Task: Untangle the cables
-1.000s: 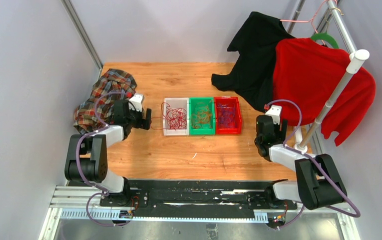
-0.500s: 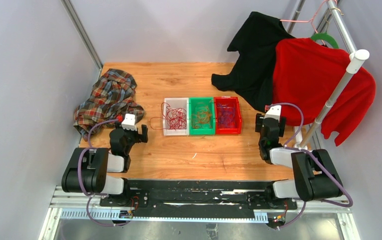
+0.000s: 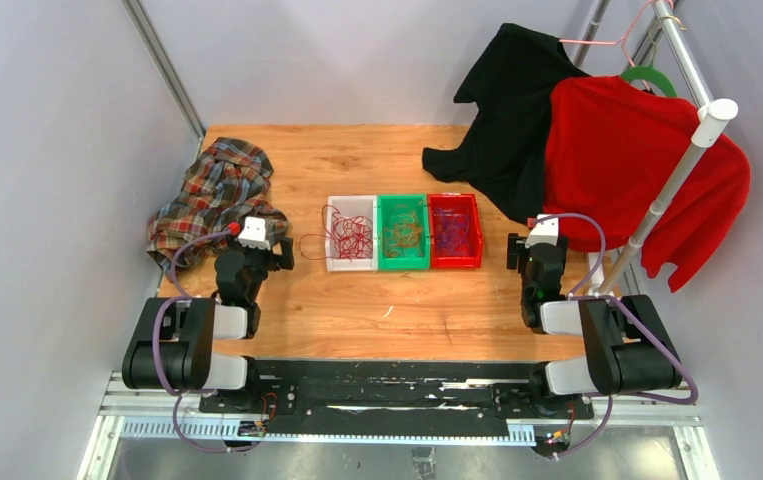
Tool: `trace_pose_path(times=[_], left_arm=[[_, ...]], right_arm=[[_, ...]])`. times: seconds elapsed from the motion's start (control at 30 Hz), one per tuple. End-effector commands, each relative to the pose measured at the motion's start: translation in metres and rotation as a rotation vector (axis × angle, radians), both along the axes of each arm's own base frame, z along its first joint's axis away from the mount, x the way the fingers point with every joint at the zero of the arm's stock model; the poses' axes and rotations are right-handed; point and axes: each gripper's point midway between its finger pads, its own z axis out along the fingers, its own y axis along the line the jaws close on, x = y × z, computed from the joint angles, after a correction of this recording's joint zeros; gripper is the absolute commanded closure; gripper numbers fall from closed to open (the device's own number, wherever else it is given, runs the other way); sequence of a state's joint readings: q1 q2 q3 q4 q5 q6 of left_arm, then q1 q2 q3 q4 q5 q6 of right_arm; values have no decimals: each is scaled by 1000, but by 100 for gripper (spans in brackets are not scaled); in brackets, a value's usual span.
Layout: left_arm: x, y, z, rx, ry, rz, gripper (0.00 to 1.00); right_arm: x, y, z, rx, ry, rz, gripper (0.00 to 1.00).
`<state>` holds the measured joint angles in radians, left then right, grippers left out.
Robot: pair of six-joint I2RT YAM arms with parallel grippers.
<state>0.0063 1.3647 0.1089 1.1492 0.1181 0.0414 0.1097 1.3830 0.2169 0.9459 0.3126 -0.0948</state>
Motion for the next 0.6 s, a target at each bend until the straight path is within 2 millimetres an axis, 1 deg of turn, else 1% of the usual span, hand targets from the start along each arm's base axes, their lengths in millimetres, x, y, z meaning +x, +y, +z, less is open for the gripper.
trace_pose_path(times=[0.0, 0.1, 0.57], left_arm=[[16, -2, 14, 17, -12, -19, 2], [17, -2, 16, 14, -28, -22, 2], [17, -2, 16, 15, -24, -22, 2]], right_arm=[[8, -2, 12, 9, -47, 0, 25], [8, -2, 12, 9, -48, -2, 25], [10, -1, 9, 29, -32, 23, 25]])
